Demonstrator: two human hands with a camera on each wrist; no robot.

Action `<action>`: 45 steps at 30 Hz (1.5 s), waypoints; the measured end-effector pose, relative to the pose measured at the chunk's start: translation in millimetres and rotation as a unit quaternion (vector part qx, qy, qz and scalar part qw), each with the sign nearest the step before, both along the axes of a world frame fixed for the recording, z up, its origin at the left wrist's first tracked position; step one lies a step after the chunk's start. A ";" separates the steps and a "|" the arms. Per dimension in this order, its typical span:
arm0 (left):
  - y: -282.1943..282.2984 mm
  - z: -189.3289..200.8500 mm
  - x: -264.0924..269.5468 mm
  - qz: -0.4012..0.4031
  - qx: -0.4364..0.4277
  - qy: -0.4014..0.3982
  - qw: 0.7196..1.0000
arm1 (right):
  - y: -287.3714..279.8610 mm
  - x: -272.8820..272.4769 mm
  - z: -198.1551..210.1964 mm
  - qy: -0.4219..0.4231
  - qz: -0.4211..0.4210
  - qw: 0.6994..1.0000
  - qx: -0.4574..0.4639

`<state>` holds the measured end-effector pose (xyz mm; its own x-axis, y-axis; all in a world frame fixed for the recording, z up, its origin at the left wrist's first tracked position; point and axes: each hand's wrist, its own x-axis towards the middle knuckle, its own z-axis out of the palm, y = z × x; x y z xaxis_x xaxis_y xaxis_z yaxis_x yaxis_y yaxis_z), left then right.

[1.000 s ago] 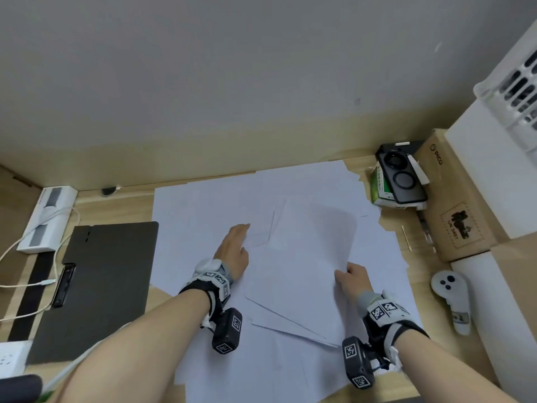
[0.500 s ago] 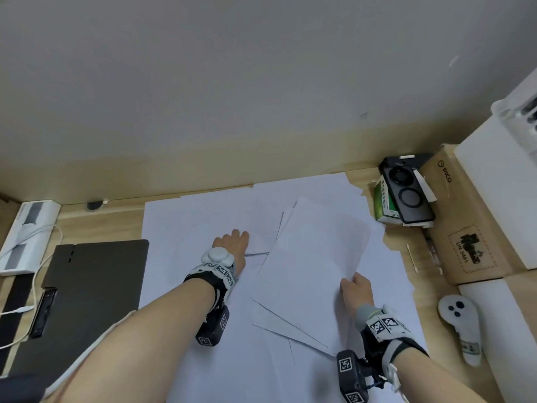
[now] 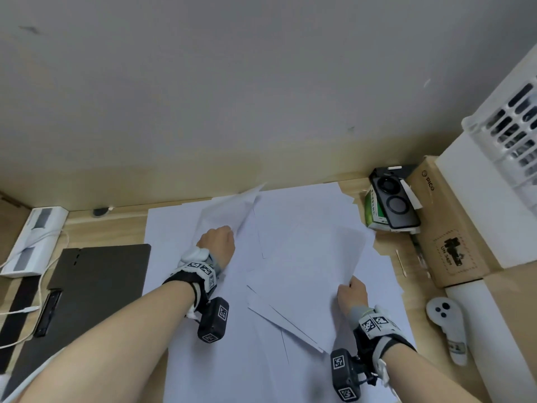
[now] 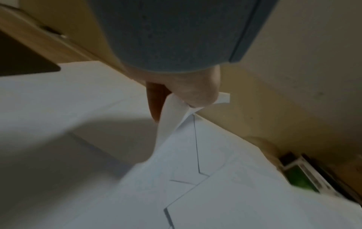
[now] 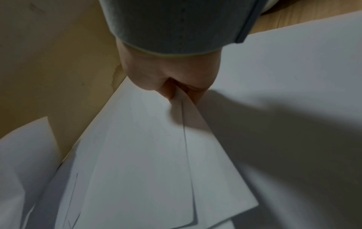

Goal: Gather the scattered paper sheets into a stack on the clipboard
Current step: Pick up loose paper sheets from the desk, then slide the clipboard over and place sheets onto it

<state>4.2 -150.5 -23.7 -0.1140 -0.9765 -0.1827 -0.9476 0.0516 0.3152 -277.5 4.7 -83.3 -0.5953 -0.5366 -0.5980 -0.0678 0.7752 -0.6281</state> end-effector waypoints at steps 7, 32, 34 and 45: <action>56.5 -1.0 -15.8 -0.188 0.130 0.053 0.972 | -2.9 15.8 19.8 -0.066 0.038 0.997 -0.001; 70.7 21.1 -2.4 0.115 0.212 0.406 0.881 | -25.3 39.6 91.2 -0.115 0.087 0.980 -0.135; 51.9 36.1 -9.6 0.150 0.206 0.457 0.852 | -48.3 37.0 119.1 -0.120 0.092 0.973 -0.173; 5.9 78.0 -5.2 0.196 0.099 0.550 0.806 | -104.1 53.6 146.6 -0.165 0.073 0.953 -0.244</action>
